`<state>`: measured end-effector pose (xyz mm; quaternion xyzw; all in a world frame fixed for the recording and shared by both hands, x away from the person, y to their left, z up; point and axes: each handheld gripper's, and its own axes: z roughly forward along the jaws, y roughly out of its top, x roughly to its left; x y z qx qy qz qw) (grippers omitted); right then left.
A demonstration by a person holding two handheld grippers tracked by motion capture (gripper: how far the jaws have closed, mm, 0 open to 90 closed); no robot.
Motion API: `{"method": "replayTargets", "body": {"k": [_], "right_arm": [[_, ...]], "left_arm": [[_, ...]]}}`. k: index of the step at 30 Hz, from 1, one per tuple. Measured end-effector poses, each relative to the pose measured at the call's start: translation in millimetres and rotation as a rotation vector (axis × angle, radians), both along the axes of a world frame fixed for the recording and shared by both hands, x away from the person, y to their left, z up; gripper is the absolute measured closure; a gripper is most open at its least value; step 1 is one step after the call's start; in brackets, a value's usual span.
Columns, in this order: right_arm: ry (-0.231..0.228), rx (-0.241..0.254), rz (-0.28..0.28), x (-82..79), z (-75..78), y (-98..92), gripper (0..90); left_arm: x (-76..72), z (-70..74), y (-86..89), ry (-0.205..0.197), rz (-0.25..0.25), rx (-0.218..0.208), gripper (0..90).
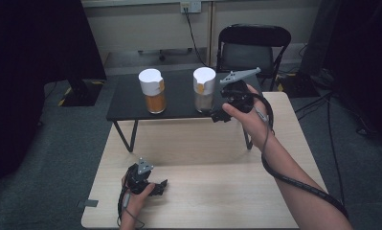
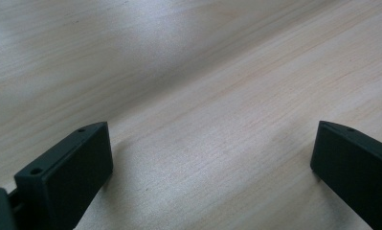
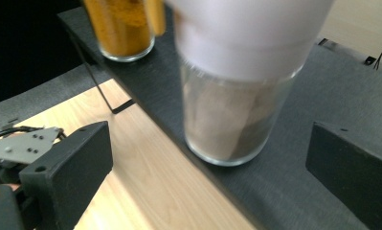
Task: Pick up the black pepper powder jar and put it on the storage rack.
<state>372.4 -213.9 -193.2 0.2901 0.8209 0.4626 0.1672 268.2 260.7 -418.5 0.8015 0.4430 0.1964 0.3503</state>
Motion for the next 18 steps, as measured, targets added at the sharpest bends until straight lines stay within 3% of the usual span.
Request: {"method": "replayTargets", "body": {"k": [18], "right_arm": [[-0.007,0.060,0.036,-38.1,-33.0,-26.4,1.1]], "left_arm": [[-0.2,-0.4,-0.1,-0.002,0.001,-0.001,0.0]]}}
